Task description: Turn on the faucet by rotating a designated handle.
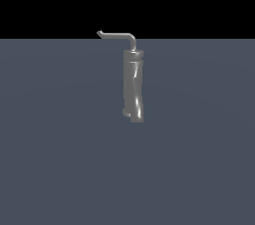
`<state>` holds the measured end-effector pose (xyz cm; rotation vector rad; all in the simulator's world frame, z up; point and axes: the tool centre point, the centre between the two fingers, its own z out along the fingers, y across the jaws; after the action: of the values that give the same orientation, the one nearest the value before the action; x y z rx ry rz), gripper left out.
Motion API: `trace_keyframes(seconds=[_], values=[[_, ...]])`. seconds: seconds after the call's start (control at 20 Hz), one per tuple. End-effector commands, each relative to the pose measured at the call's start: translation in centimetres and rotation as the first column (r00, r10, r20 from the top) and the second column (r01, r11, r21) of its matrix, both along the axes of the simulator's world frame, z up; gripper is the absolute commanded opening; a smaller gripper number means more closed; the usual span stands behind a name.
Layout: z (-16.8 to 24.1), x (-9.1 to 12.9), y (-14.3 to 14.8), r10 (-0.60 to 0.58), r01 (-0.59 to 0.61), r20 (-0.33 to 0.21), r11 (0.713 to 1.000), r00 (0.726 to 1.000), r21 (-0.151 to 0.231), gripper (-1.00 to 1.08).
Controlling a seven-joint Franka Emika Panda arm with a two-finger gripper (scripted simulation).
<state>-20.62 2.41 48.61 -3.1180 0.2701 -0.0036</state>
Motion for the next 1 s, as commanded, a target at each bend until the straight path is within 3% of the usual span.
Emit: trace_keyframes(seconds=[0.0,0.45,0.95], values=[[-0.2,1.3,0.1,-0.057,0.057,-0.001,0.998,0.998,0.001,-1.00],[-1.3,6.4,0.7,-0.274,0.274,-0.005,0.962,0.962,0.002,-1.00],[-3.5,12.1,1.5,-0.499,0.499,-0.009,0.867,0.867,0.001,-1.00]])
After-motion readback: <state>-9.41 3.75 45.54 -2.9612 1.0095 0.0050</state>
